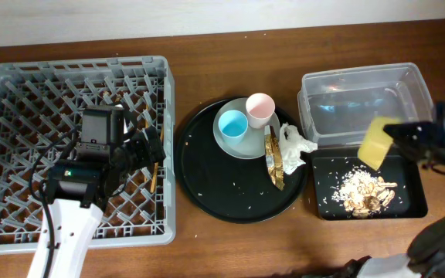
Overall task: Sort waste into correct bins and load items into the dishwasher rack
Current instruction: 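Tip the yellow bowl to dump food scraps onto the black tray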
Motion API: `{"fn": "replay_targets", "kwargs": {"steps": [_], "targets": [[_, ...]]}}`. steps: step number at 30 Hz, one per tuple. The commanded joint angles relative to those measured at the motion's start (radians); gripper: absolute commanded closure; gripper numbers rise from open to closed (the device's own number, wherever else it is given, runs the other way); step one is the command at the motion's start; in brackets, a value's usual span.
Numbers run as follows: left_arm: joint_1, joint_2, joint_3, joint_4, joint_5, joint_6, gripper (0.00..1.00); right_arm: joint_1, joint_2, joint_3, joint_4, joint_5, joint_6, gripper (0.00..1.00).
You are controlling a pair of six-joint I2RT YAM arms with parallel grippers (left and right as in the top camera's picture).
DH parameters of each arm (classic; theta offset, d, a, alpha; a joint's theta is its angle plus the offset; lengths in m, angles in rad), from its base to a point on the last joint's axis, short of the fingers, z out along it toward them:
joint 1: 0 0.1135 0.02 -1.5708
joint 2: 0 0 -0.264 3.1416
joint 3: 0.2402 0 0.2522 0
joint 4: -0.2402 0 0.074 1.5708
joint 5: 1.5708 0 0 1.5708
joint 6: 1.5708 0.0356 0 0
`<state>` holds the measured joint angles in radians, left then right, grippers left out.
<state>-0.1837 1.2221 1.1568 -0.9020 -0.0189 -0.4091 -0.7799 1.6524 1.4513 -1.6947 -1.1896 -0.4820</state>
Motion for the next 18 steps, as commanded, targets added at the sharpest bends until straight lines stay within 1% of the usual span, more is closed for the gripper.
{"fn": "replay_targets", "kwargs": {"steps": [1,2,3,5,7,8,9,10,12,13,15,18], "targets": [[0.003,-0.004,0.011,-0.002,-0.007,-0.006,0.01,0.225,-0.127,0.084,0.019,0.192,0.124,0.96],[0.003,-0.004,0.011,-0.002,-0.007,-0.006,0.01,0.327,-0.163,0.084,0.045,0.228,0.145,0.96],[0.003,-0.004,0.011,-0.002,-0.007,-0.006,0.01,0.445,-0.19,0.084,0.074,0.292,0.195,0.96],[0.003,-0.004,0.011,-0.002,-0.007,-0.006,0.01,0.78,-0.204,0.082,0.174,0.467,0.381,0.96],[0.003,-0.004,0.011,-0.002,-0.007,-0.006,0.01,1.009,-0.198,0.067,0.301,0.599,0.546,0.96],[0.003,-0.004,0.011,-0.002,-0.007,-0.006,0.01,1.126,-0.19,0.056,0.363,0.709,0.622,0.96],[0.003,-0.004,0.011,-0.002,-0.007,-0.006,0.01,1.252,-0.18,0.039,0.42,0.821,0.668,0.95],[0.003,-0.004,0.011,-0.002,-0.007,-0.006,0.01,1.342,-0.171,0.019,0.462,0.899,0.694,0.96],[0.003,-0.004,0.011,-0.002,-0.007,-0.006,0.01,1.48,-0.129,-0.01,0.526,1.022,0.751,0.95],[0.003,-0.004,0.011,-0.002,-0.007,-0.006,0.0,1.521,-0.103,-0.022,0.55,1.049,0.783,0.95],[0.003,-0.004,0.011,-0.002,-0.007,-0.006,0.01,1.58,-0.027,-0.063,0.623,1.048,0.795,0.95],[0.003,-0.004,0.011,-0.002,-0.007,-0.006,0.01,1.592,0.08,-0.066,0.655,1.044,0.795,0.95]]}}
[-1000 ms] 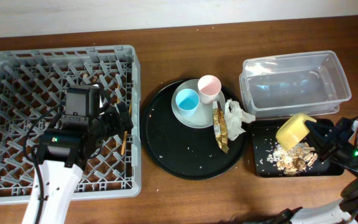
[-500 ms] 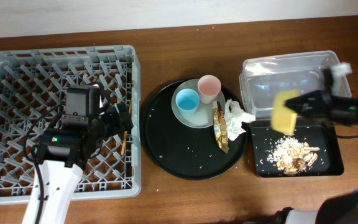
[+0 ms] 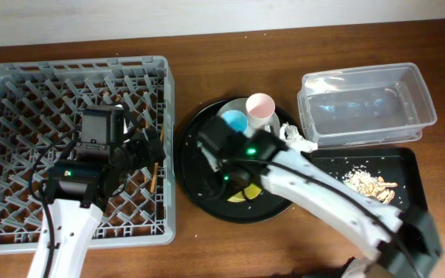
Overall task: Sort waste into correct bins and load items into the dishwasher rack
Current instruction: 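Tip the yellow bowl to dump food scraps onto the black tray, then set the empty yellow bowl back on the round tray with the right gripper, then grasp the snack wrapper and tissue with the right gripper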
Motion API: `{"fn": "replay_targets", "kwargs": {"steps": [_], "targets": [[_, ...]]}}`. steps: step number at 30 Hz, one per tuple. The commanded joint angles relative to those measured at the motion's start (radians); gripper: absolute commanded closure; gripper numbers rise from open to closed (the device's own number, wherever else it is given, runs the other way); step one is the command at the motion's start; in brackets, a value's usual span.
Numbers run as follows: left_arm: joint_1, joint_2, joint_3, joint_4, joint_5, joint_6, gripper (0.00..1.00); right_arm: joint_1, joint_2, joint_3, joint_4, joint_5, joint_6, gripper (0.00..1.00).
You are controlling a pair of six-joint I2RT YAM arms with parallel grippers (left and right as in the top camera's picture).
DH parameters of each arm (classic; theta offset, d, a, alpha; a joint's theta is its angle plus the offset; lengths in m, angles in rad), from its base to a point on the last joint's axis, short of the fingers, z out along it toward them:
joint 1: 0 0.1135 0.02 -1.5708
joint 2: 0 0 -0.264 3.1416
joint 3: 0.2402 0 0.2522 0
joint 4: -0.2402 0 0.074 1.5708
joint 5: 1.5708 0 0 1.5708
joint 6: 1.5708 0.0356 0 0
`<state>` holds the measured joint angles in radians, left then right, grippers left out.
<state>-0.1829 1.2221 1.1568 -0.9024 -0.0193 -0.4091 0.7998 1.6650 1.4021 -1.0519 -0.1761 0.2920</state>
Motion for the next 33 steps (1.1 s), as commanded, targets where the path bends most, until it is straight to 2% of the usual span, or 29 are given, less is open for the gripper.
{"fn": "replay_targets", "kwargs": {"steps": [1,3,5,6,8,9,10,11,13,15,17,20,22,26,33], "targets": [[0.003,-0.004,0.011,-0.002,-0.006,-0.006,0.01,0.012,0.1,-0.017,0.014,0.03,0.021,0.89],[0.003,-0.004,0.011,-0.002,-0.006,-0.006,0.01,0.011,0.13,-0.017,0.016,0.031,0.02,0.82],[0.003,-0.004,0.011,-0.001,-0.006,-0.006,0.01,0.009,0.126,-0.006,0.027,0.03,-0.005,0.63],[0.003,-0.004,0.011,-0.001,-0.006,-0.006,0.01,-0.005,0.122,0.026,-0.009,0.032,-0.048,0.6],[0.003,-0.004,0.011,-0.001,-0.006,-0.006,0.01,-0.093,0.1,0.13,-0.13,0.106,-0.052,0.56],[0.003,-0.004,0.011,-0.002,-0.006,-0.006,0.01,-0.143,0.092,0.162,-0.177,0.137,-0.052,0.51],[0.003,-0.004,0.011,-0.001,-0.006,-0.006,0.01,-0.2,0.09,0.175,-0.216,0.144,-0.052,0.19],[0.003,-0.004,0.011,-0.002,-0.006,-0.006,0.0,-0.251,0.092,0.172,-0.245,0.144,-0.052,0.01],[0.003,-0.004,0.011,-0.001,-0.006,-0.006,0.01,-0.374,0.093,0.121,-0.254,0.144,-0.121,0.01],[0.003,-0.004,0.011,-0.001,-0.006,-0.006,0.01,-0.411,0.093,0.079,-0.225,0.145,-0.166,0.01],[0.003,-0.004,0.011,-0.002,-0.006,-0.006,0.01,-0.45,0.093,0.003,-0.116,0.168,-0.192,0.01],[0.003,-0.004,0.011,-0.001,-0.006,-0.006,0.01,-0.455,0.094,-0.064,0.011,0.223,-0.192,0.01],[0.003,-0.004,0.011,-0.001,-0.006,-0.006,0.01,-0.455,0.094,-0.115,0.089,0.326,-0.192,0.01],[0.003,-0.004,0.011,-0.001,-0.006,-0.006,0.01,-0.455,0.094,-0.21,0.259,0.332,-0.192,0.01],[0.003,-0.004,0.011,-0.002,-0.006,-0.006,0.01,-0.453,0.12,-0.236,0.294,0.331,-0.211,0.01]]}}
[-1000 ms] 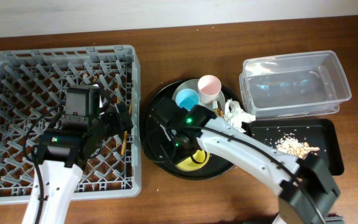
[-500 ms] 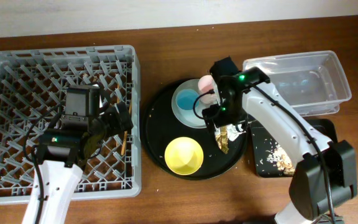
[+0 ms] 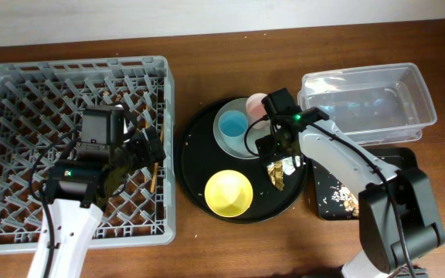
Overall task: Sort waste into correct bins and load items into the dishwasher rack
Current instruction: 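Grasp the snack wrapper and tissue with the right gripper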
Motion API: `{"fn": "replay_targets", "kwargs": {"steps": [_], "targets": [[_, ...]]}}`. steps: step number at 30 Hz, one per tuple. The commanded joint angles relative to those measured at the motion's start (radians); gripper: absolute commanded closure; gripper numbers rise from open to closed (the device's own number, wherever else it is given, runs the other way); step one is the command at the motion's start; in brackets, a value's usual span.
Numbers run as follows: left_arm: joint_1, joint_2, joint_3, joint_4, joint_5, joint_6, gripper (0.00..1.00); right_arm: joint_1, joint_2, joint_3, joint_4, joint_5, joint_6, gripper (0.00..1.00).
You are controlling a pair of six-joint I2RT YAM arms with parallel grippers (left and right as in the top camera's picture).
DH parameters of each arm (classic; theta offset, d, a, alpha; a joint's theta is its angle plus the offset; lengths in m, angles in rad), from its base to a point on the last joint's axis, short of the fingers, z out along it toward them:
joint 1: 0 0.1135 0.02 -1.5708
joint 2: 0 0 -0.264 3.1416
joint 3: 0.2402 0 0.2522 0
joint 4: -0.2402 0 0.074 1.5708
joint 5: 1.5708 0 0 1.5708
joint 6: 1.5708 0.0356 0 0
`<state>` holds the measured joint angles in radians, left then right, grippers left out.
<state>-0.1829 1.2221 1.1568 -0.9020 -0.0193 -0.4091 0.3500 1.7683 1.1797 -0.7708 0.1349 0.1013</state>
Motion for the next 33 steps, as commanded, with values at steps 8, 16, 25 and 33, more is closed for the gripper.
{"fn": "replay_targets", "kwargs": {"steps": [8,16,25,33], "targets": [[0.003,-0.004,0.011,-0.002,-0.006,-0.006,0.01,-0.003,0.093,-0.016,0.053,0.034,-0.045,0.01],[0.003,-0.004,0.011,-0.002,-0.006,-0.006,0.01,-0.004,0.097,-0.018,0.002,0.035,-0.045,0.11],[0.003,-0.004,0.011,-0.002,-0.006,-0.006,0.01,-0.003,0.103,-0.077,0.038,0.035,-0.045,0.41],[0.003,-0.004,0.011,-0.002,-0.006,-0.006,0.0,-0.003,0.081,0.238,-0.302,0.018,-0.045,0.96]]}}
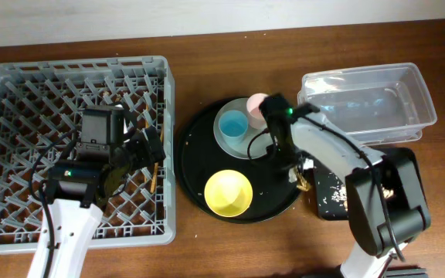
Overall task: Sort waste into correct bins and load items into the dishwasher rack
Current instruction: 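Grasp the snack wrapper and tissue with the right gripper, then drop the wrapper and tissue into the clear plastic bin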
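In the overhead view a black round tray (195, 154) holds a pale plate (242, 147) with a blue cup (232, 124) and a pink cup (255, 103), and an upright yellow bowl (229, 193) in front. My right gripper (290, 171) is low over the tray's right edge, and the arm hides its fingers. A scrap of gold wrapper (304, 184) peeks out beside it. My left gripper (147, 147) hangs over the grey dishwasher rack (22, 77); its state is unclear.
A clear plastic bin (365, 104) stands at the back right. In front of it lies a black rectangular tray (331, 205) with food scraps, half covered by my right arm. A thin brown stick (154, 176) lies in the rack near its right wall.
My right gripper has shifted slightly toward the front right edge of the round tray. It now covers the gold wrapper and white tissue that showed beside it. The left arm has not moved.
My right gripper first held the yellow bowl tipped over the black rectangular tray. Then the arm reached over the round tray with the bowl beneath it. Later the bowl stood free there, with the gripper at the wrapper and tissue. It now covers them.
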Motion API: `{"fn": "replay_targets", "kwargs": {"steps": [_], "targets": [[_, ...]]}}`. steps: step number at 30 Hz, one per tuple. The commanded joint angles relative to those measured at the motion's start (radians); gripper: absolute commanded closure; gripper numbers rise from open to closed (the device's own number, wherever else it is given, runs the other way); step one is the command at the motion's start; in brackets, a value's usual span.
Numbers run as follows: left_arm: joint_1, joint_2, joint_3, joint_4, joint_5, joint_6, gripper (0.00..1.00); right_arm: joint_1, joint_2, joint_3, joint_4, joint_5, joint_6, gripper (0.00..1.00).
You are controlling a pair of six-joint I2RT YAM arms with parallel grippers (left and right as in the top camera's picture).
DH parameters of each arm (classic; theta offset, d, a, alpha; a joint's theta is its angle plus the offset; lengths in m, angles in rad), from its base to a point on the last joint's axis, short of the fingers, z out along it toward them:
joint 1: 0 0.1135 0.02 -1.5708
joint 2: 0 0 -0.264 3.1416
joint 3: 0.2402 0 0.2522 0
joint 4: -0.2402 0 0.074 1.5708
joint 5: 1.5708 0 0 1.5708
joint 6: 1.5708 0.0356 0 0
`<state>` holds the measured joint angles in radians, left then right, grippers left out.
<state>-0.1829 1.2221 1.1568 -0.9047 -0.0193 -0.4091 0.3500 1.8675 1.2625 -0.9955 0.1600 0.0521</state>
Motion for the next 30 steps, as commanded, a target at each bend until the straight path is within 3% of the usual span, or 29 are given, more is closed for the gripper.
{"fn": "replay_targets", "kwargs": {"steps": [1,4,7,11,12,13,16,18,19,21,28,30], "targets": [[0.003,-0.004,0.011,0.001,-0.006,-0.006,0.01,-0.004,-0.024,0.224,-0.133,-0.027,0.005,0.96],[0.003,-0.004,0.011,0.001,-0.006,-0.006,0.01,-0.043,-0.035,0.444,-0.241,-0.008,0.061,0.96],[0.003,-0.004,0.011,0.001,-0.006,-0.006,0.01,-0.188,-0.024,0.439,-0.132,0.012,0.179,0.96],[0.003,-0.004,0.011,0.001,-0.006,-0.006,0.01,-0.397,0.029,0.438,-0.057,0.002,0.219,0.95],[0.003,-0.004,0.011,0.001,-0.006,-0.006,0.01,-0.411,0.039,0.438,-0.052,-0.002,0.219,0.84],[0.003,-0.004,0.011,0.001,-0.006,-0.006,0.01,-0.432,0.056,0.438,-0.049,-0.018,0.219,0.46],[0.003,-0.004,0.011,0.001,-0.006,-0.006,0.01,-0.464,0.045,0.466,-0.06,-0.036,0.16,0.01],[0.003,-0.004,0.011,0.001,-0.006,-0.006,0.01,-0.461,0.008,0.52,-0.122,-0.109,0.158,0.01],[0.003,-0.004,0.011,0.001,-0.006,-0.006,0.01,-0.458,-0.016,0.554,-0.169,-0.243,0.138,0.01],[0.003,-0.004,0.011,0.001,-0.006,-0.006,0.01,-0.415,-0.083,0.583,-0.254,-0.669,-0.053,0.05],[0.003,-0.004,0.011,0.001,-0.006,-0.006,0.01,-0.062,-0.104,0.579,-0.346,-0.687,-0.082,0.07],[0.003,-0.004,0.011,0.001,-0.006,-0.006,0.01,0.04,-0.103,0.579,-0.316,-0.548,-0.082,0.07]]}}
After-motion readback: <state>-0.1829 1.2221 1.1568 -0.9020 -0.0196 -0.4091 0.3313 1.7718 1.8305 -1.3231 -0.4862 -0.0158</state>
